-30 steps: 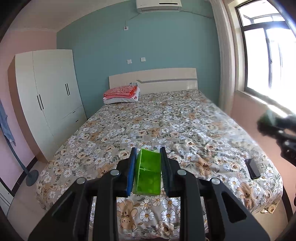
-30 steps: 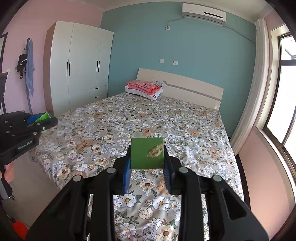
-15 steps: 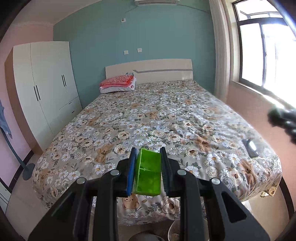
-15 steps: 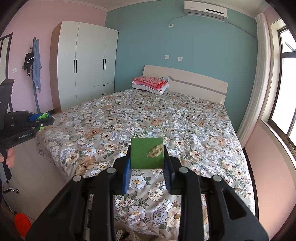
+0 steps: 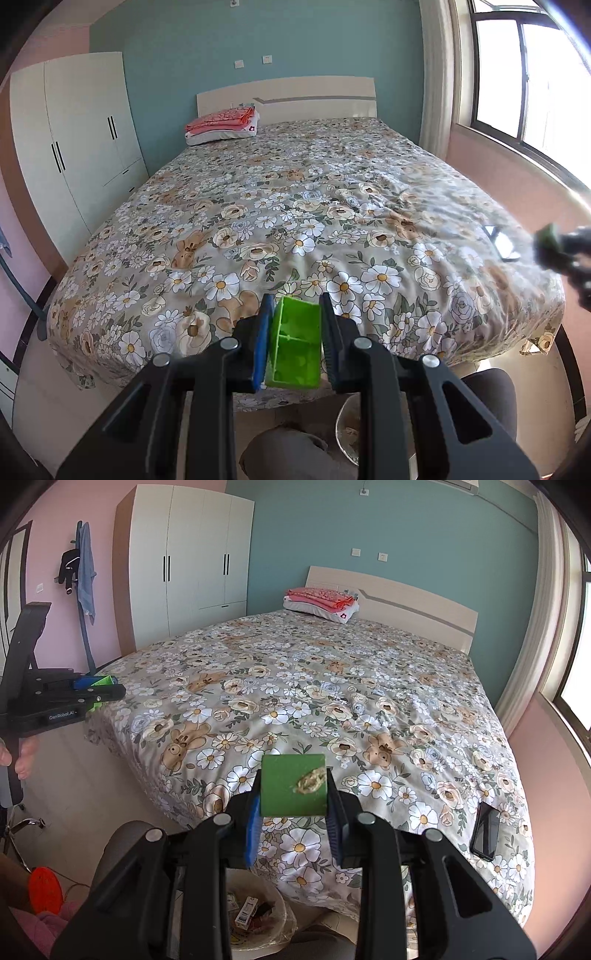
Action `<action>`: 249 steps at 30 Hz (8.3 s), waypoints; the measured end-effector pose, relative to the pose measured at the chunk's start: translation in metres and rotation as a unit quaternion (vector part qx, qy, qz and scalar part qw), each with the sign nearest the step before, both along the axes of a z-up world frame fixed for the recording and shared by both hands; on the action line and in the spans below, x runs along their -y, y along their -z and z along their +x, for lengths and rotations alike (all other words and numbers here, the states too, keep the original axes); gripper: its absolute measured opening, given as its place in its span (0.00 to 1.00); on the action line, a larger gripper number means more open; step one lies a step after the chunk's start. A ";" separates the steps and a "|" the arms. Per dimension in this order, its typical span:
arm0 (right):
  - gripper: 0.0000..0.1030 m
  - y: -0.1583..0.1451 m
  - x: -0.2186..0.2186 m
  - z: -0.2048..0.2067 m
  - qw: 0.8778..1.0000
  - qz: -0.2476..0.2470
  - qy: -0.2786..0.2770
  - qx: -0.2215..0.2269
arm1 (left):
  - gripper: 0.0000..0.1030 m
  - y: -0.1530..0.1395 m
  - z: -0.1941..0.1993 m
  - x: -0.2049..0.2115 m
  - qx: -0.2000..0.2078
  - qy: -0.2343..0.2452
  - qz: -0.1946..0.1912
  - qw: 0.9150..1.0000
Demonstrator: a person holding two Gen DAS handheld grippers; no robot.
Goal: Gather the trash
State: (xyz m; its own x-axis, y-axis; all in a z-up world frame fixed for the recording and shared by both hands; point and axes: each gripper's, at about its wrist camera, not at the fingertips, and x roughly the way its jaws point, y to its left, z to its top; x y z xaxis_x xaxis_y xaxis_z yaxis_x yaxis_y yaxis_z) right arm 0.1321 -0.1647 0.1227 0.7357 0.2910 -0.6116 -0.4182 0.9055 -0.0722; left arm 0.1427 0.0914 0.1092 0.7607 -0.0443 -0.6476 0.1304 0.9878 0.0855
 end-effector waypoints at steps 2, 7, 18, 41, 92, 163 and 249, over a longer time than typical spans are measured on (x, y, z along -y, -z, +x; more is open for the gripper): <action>0.30 0.016 -0.002 -0.002 1.000 0.003 0.001 -0.012 | 0.27 0.015 0.001 0.001 -0.014 0.004 0.003 1.000; 0.30 0.058 -0.007 -0.006 0.999 -0.005 -0.002 -0.047 | 0.27 0.056 0.002 0.005 -0.056 0.023 -0.004 0.998; 0.30 0.152 -0.007 -0.005 0.989 0.001 -0.007 -0.147 | 0.27 0.164 0.002 0.025 -0.166 0.069 -0.023 0.983; 0.30 0.347 -0.043 -0.002 0.934 -0.041 -0.027 -0.353 | 0.26 0.346 0.012 0.063 -0.368 0.089 -0.061 0.924; 0.47 0.521 -0.056 0.046 0.820 -0.018 0.047 -0.569 | 0.42 0.505 0.049 0.102 -0.534 0.028 -0.085 0.840; 0.82 0.081 -0.005 -0.165 0.991 0.022 0.131 0.019 | 0.94 0.074 -0.154 0.091 0.030 0.024 0.016 0.999; 0.82 0.103 -0.015 -0.178 0.988 0.036 0.148 0.000 | 0.94 0.093 -0.164 0.094 0.007 0.025 0.023 0.999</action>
State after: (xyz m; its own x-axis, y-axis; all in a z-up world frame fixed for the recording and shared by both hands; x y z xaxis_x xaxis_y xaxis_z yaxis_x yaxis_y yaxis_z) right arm -0.0454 -0.1496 0.0192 0.7951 0.1067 -0.5970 -0.1350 0.9908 -0.0026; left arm -0.0216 -0.0028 0.0163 0.7669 -0.0529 -0.6396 0.1784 0.9749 0.1332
